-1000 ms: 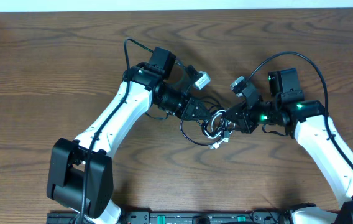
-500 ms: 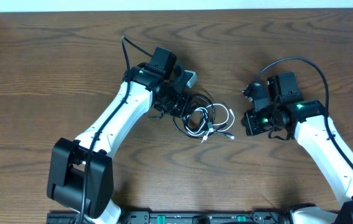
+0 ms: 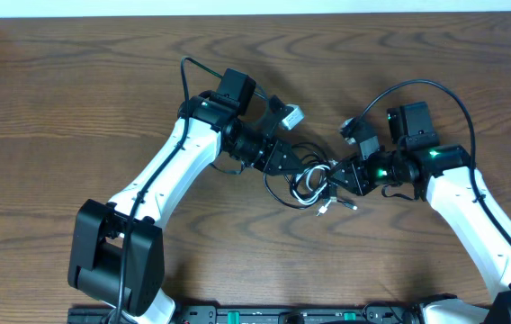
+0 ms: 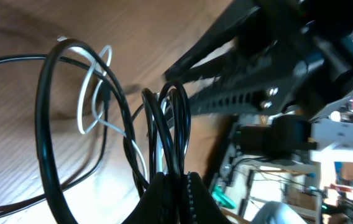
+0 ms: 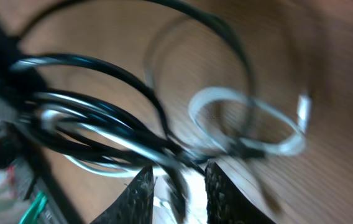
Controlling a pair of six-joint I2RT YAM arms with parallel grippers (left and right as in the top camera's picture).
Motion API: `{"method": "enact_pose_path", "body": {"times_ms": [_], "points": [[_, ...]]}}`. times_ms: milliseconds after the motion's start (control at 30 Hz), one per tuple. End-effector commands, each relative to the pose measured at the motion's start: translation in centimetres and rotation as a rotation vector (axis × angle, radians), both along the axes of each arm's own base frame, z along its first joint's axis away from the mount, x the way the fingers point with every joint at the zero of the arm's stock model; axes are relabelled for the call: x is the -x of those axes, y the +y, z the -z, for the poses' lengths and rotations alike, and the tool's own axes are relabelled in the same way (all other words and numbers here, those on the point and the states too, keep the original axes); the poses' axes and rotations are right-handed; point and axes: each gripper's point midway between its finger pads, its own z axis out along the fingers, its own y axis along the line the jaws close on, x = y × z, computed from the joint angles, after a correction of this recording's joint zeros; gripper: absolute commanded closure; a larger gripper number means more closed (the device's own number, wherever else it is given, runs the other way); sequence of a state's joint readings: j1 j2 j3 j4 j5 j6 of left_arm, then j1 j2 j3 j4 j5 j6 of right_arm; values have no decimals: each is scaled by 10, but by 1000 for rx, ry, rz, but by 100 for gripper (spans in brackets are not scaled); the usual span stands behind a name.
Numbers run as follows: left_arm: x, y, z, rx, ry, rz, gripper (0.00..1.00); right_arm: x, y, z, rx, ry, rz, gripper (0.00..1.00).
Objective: Untangle cables
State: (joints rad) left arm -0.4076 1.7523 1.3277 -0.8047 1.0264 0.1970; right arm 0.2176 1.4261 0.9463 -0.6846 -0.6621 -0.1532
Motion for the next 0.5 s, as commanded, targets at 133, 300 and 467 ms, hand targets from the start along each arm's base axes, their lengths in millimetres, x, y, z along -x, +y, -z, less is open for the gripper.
{"method": "enact_pose_path", "body": {"times_ms": [133,300,467], "points": [[10,-6,-19,115,11,47,92,2,23,-21,-144,-95,-141,83],[11,-7,-22,131,16,51,93,-3,24,-25,-152,-129,-144,99],[1,0,-4,23,-40,20,92,4,25,-23,-160,-93,-148,99]]}}
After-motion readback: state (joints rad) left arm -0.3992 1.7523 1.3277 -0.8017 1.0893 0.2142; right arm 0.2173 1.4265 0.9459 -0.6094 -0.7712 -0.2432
